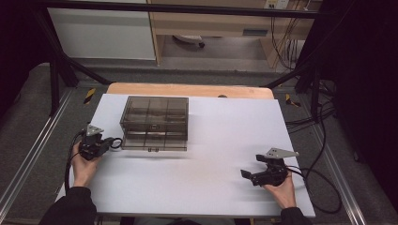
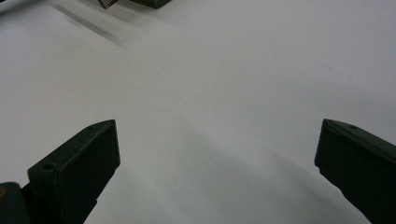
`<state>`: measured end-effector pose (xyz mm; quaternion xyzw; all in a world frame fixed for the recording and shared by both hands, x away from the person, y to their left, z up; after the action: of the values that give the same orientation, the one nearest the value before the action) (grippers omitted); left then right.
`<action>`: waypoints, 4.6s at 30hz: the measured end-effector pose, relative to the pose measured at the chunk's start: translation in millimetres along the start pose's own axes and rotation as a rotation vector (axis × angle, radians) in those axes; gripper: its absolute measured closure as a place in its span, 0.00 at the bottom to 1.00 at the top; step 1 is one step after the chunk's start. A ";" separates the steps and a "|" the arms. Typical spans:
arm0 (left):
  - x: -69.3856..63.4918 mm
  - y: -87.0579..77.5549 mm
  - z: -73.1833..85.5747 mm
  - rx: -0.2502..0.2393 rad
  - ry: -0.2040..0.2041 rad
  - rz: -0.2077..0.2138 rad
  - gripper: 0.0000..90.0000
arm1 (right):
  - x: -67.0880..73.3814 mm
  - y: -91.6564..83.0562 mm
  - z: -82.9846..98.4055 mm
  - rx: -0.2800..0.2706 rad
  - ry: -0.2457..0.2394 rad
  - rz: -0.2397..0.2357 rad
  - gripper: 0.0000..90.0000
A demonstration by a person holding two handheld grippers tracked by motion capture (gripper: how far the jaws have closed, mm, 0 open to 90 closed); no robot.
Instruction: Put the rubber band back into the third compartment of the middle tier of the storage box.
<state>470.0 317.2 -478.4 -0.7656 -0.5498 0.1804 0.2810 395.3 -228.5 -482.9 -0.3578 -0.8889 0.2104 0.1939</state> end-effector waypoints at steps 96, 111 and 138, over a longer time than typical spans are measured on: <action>-37.0 -52.8 -37.2 -0.113 0.040 0.084 0.96 | 0.5 -0.1 0.5 0.005 0.003 -0.001 0.01; -54.3 -53.7 -41.5 -0.114 0.062 0.110 0.96 | 0.7 0.0 0.5 0.005 0.004 -0.001 0.01; -90.5 -50.8 -46.5 -0.104 0.103 0.165 0.97 | 0.4 -0.5 0.4 0.003 0.001 0.001 0.01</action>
<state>429.6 233.1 -413.3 -0.8301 -0.4785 0.1346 0.2527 394.6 -228.6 -482.9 -0.3579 -0.8883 0.2117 0.1950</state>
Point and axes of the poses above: each handheld gripper's, and its own axes: y roughly forward along the jaws, z roughly out of its underside, x roughly to its left, the point moved 6 cm from there along y, roughly forward along the jaws, and after that the axes turned 3 degrees about -x, right-handed, at the moved point
